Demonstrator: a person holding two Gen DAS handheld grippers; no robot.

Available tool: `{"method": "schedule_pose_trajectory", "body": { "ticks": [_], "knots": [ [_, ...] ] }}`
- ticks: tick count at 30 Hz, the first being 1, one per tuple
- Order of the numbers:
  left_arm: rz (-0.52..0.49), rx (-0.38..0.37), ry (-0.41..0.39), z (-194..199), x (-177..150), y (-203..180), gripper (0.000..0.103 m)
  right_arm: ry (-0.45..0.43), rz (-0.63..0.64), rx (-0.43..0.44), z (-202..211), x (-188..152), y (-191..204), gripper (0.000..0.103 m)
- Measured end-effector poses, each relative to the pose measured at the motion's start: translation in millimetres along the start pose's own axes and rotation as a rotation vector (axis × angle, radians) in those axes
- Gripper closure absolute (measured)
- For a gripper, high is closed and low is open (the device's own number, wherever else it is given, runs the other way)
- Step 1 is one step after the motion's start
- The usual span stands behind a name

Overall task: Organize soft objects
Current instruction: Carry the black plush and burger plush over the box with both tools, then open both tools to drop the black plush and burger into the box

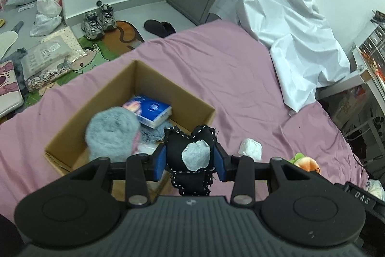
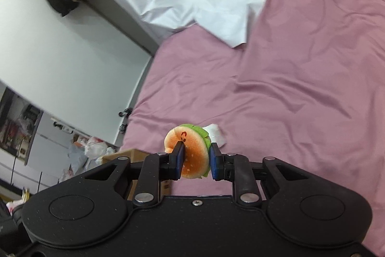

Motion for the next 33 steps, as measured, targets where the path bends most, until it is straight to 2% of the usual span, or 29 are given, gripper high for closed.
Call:
{"method": "schedule_pose_trajectory", "body": {
  "ticks": [11,18,27,31,33],
  "knots": [
    [0.050,0.043,-0.024,18,14,43,0.063,-0.003,0.075,0.088,2,-15,43,0.081],
    [0.082,0.055,-0.004,17,21,76,0.063,0.020,0.152,0.130,-6,-29,80,0.081],
    [0.106,0.053,0.031,9,19,98,0.062,0.078,0.241,0.126,-21,-54,113,0.081],
    [0.083,0.047,0.049,9,21,103,0.055,0.099,0.268,0.126,-26,-64,127,0.081],
    [0.082,0.066,0.045,11,24,105,0.047,0.110,0.281,0.128,-29,-69,135,0.081]
  ]
}}
Point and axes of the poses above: each gripper's, at about its wrist camera, not at the fingertips, and z roughly against the way its jaws point, y to its left, x to its top, the point moved 1 cm from there along -z, roughly the way its jaws point, and after that the axes turned 5 degrees about -y, right-handed, at the moved point
